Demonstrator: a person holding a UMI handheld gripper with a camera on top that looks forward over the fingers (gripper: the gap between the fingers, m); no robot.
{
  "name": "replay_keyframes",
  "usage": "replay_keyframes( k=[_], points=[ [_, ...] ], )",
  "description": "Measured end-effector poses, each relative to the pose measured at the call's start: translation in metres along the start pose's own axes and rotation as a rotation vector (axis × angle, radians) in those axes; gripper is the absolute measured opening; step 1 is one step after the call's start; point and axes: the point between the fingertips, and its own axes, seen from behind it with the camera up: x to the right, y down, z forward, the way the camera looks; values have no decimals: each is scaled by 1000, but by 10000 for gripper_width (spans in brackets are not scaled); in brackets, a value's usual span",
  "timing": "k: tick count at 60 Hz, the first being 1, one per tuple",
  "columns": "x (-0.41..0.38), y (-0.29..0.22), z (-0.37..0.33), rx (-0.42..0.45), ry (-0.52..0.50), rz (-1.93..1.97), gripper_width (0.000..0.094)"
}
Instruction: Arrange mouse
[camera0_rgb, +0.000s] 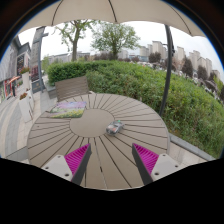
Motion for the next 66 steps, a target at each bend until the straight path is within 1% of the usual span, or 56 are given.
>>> replay_keyframes(
  k=[14, 20, 32, 35, 38, 43, 55, 60, 62, 64, 66],
  points=[
    [-9, 8, 77, -5, 20, -6, 842],
    [-5, 1, 110, 21, 41, -2, 844],
    [-5, -3, 171, -11, 35, 17, 842],
    [-4, -5, 182, -11, 44, 19, 847],
    [-5, -6, 193, -30, 39, 30, 847],
    [-6, -17, 207, -21, 35, 48, 854],
    [-17, -26, 235, -55, 6, 30, 852],
    [-17, -28, 240, -63, 14, 24, 811],
    [-15, -28, 240, -67, 23, 22, 779],
    [-11, -28, 241, -71, 40, 19, 711],
    [-8, -29, 242, -72, 55, 19, 598]
  ],
)
